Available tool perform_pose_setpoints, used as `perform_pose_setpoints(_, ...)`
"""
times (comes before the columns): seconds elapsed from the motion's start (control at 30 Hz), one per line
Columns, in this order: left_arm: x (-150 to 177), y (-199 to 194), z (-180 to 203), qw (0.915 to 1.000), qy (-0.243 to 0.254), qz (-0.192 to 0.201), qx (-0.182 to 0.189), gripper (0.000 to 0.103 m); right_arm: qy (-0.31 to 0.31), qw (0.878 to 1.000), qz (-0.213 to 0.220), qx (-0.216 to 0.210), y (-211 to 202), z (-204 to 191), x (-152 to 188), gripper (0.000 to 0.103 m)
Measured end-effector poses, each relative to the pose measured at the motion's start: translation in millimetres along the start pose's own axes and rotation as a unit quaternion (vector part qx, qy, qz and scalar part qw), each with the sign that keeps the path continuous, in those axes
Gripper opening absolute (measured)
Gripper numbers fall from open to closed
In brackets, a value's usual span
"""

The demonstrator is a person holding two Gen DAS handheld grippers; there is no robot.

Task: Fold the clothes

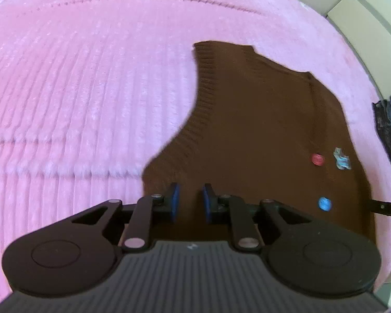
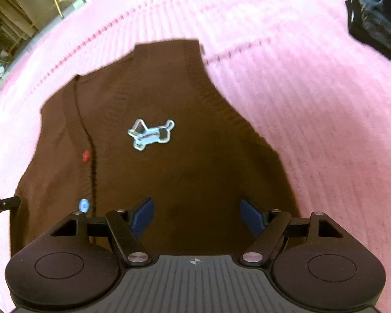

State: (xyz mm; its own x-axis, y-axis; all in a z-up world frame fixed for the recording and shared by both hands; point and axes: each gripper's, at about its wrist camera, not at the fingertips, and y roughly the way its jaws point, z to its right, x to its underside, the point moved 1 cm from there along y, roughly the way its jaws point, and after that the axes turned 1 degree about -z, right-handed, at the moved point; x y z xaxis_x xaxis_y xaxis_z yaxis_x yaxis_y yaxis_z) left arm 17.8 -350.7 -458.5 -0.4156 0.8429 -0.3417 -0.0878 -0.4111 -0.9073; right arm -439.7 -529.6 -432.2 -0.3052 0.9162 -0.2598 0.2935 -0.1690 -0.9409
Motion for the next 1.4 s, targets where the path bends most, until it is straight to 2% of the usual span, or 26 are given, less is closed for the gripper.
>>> perform_pose_setpoints(0.1,-7.1,17.0,-15.8,0.9999,-0.009,-0.004,0.011,0.016,0.0,1.0,-0.001,-0.009,10.1,-5.8,-10.2,0.077)
perform_pose_setpoints(0.13,-10.0,13.8,-19.0,0.9998,-0.016,-0.005,0.008,0.009,0.0,1.0,-0.002,-0.012,13.5,-7.7,-13.6,0.077)
perform_pose_setpoints(0.17,-13.4,10.4,-21.9,0.9997,-0.023,-0.006,0.002,0.007,-0.001,1.0,0.001,-0.015,13.8,-9.7,-20.0,0.077)
perform_pose_setpoints(0.27,-32.5,-3.3,-16.7,0.9996,-0.025,0.013,0.009,0.01,-0.018,0.999,0.029,-0.026,9.4,-19.3,-50.8,0.077)
perform_pose_setpoints(0.37,-61.4,-3.5,4.7,0.9989,0.001,0.037,0.027,0.01,-0.055,0.996,0.062,-0.036,17.4,-37.0,-90.1,0.077)
perform_pose_setpoints(0.47,-95.4,21.6,33.1,0.9964,0.038,0.054,0.054,0.012,-0.083,0.992,0.088,-0.043,46.9,-60.1,-131.7,0.076)
perform_pose_setpoints(0.5,-106.9,34.3,42.5,0.9953,0.049,0.058,0.06,0.012,-0.093,0.99,0.095,-0.046,59.0,-68.5,-145.2,0.073)
perform_pose_setpoints(0.57,-126.9,62.3,59.4,0.9933,0.083,0.057,0.056,0.013,-0.11,0.987,0.101,-0.052,85.2,-82.5,-169.2,0.061)
perform_pose_setpoints(0.67,-151.9,98.3,75.8,0.9898,0.126,0.056,0.036,0.015,-0.127,0.986,0.103,-0.044,120.1,-96.7,-199.7,0.061)
perform_pose_setpoints(0.77,-176.7,114.4,78.0,0.9905,0.115,0.067,0.034,0.015,-0.095,0.987,0.123,-0.04,123.2,-94.9,-221.4,0.061)
perform_pose_setpoints(0.87,-190.2,103.8,83.3,0.9887,0.125,0.079,0.024,0.017,-0.049,0.987,0.149,-0.047,107.3,-88.2,-230.7,0.061)
perform_pose_setpoints(0.9,-175.4,97.1,82.9,0.9894,0.125,0.071,0.023,0.022,-0.035,0.986,0.152,-0.055,96.0,-84.6,-226.2,0.061)
perform_pose_setpoints(1.0,-119.9,75.8,80.1,0.9916,0.121,0.039,0.022,0.024,-0.017,0.986,0.151,-0.067,67.0,-78.0,-192.1,0.061)
perform_pose_setpoints(1.13,-46.0,47.3,76.3,0.993,0.116,-0.004,0.021,0.024,-0.037,0.992,0.122,-0.022,39.6,-76.0,-102.0,0.061)
perform_pose_setpoints(1.27,27.9,18.8,72.5,0.9925,0.111,-0.047,0.019,0.025,-0.06,0.996,0.055,0.037,28.1,-74.1,1.5,0.061)
perform_pose_setpoints(1.4,101.8,-9.3,57.7,0.9912,0.083,-0.102,-0.005,0.026,0.004,0.995,-0.05,0.086,22.8,-54.3,93.0,0.061)
